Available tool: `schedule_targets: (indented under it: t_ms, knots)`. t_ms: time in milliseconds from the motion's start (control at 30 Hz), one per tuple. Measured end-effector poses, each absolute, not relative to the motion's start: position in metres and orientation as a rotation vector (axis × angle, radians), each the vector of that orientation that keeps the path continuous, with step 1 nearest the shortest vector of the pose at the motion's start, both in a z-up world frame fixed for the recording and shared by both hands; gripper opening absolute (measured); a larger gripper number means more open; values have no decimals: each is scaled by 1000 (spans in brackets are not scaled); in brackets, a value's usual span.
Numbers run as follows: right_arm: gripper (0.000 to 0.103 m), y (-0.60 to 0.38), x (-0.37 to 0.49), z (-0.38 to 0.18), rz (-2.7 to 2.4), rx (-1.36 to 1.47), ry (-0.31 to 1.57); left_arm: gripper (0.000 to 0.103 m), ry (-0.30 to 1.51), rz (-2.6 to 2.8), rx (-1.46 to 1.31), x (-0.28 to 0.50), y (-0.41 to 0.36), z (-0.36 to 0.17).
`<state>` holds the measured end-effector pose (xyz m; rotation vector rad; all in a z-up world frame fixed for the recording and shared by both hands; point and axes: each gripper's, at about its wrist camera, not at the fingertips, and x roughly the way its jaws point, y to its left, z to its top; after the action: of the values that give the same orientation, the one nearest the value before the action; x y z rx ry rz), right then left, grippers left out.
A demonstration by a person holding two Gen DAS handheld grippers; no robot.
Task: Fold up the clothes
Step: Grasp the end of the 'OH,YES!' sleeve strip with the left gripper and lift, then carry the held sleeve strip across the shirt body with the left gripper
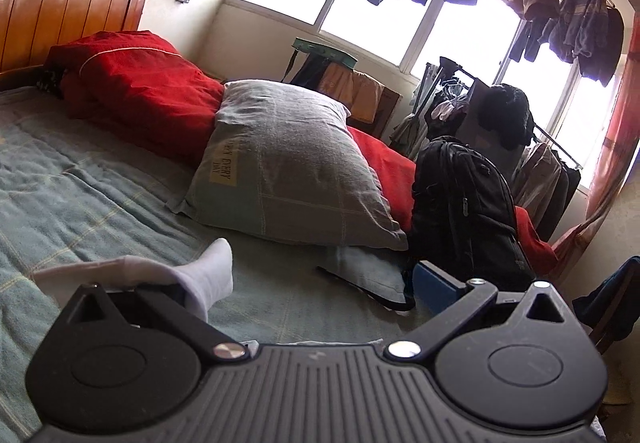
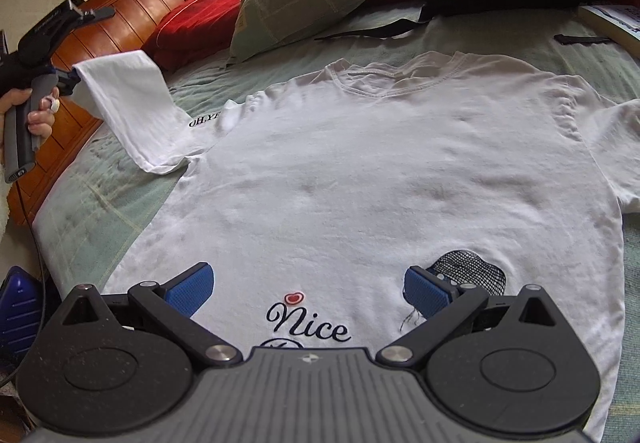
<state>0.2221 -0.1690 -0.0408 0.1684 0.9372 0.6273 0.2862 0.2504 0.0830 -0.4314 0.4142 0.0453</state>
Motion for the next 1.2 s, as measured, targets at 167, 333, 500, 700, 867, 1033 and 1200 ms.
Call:
schedule_targets:
  t_ms: [167,333,500,700,867,1033,1200]
  knots:
    - [103,-167,216,-43,652,124,973,102,427,52,-433,291,231,85]
    - [103,-164,206,-45,668,53,987,102,440,60,-423,297,209,81]
    - [103,-168,202,-48,670,38,1002,102,462,28,-423,309,183,77]
    - [103,-175,198,-46,667,37,1005,102,484,-1,-403,323,157,70]
    - [103,-181,196,-45,664,24,1004,102,500,-25,-413,334,142,60]
    - [103,-188,200,-46,659,35,1003,102,508,-33,-399,345,124,49]
    - [103,-194,203,-49,645,24,1012,102,498,-62,-397,356,97,35]
